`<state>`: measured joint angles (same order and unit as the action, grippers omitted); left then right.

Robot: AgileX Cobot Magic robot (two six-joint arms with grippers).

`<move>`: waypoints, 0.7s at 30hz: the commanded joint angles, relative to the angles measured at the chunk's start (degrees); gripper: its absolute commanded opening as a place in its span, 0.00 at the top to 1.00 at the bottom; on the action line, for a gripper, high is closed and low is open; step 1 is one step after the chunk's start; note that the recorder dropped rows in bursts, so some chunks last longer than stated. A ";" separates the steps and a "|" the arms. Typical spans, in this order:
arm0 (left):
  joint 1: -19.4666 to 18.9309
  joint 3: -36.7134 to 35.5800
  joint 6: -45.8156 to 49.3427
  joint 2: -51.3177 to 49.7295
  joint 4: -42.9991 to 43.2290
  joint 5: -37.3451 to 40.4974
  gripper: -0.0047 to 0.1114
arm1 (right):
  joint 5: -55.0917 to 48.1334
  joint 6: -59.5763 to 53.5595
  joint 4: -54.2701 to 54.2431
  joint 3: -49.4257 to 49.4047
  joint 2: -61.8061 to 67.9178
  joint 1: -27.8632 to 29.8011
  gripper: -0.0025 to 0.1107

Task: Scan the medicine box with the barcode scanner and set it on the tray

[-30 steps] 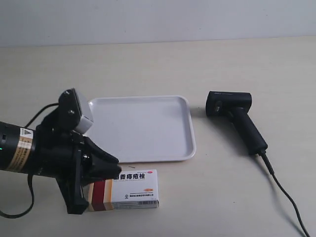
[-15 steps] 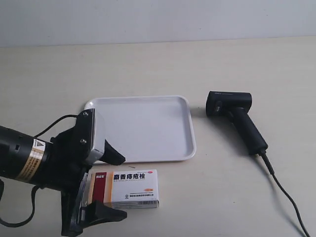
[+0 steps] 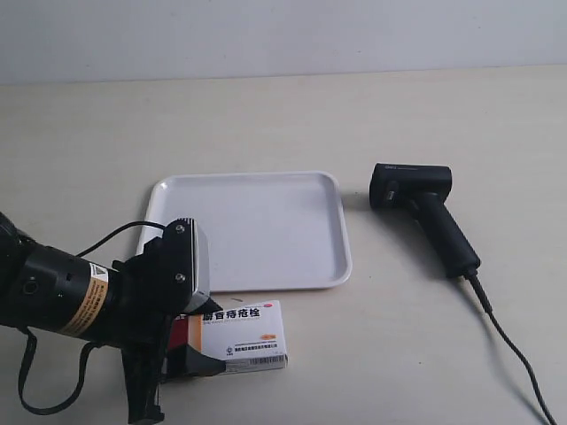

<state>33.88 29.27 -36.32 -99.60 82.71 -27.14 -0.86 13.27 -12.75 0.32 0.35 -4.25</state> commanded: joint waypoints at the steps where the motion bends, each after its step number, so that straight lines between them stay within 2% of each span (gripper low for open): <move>1: 0.34 0.58 0.80 1.02 -0.44 0.04 0.96 | 1.99 1.04 -0.52 -0.32 -0.35 -0.12 0.97; 4: 0.04 2.06 -0.34 4.00 1.25 0.04 0.96 | 1.62 -0.46 -0.13 -0.02 -0.35 -0.12 0.97; 7: -2.32 4.59 -4.83 7.90 6.34 -0.06 0.96 | -0.35 -1.54 -0.23 3.77 2.48 -0.12 0.97; 9: -5.74 6.85 -9.66 9.56 12.87 -2.20 0.96 | -0.79 -1.64 -0.73 6.18 7.21 -0.12 0.97; 12: -13.07 10.29 -13.53 9.39 17.24 -13.48 0.96 | -2.97 -2.91 -0.73 8.93 16.45 -1.17 0.97; 14: -16.49 11.77 -12.02 8.63 17.24 -15.68 0.96 | -2.97 -5.01 -0.73 10.14 24.02 -3.59 0.98; 16: -18.38 12.36 -10.74 7.47 17.24 -14.36 0.96 | -2.97 -7.05 -0.73 12.22 33.37 -7.67 0.98; 19: -18.60 13.46 -8.39 4.25 17.24 -13.82 0.96 | -1.98 -9.19 -0.10 16.63 46.92 -14.37 0.96; 21: -18.60 15.19 -7.99 1.40 17.24 -15.52 0.96 | -0.50 -9.40 2.73 19.64 56.28 -18.07 0.91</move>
<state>15.56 42.41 -45.37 -95.05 100.02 -40.49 -3.40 5.49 -13.03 16.15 45.99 -17.80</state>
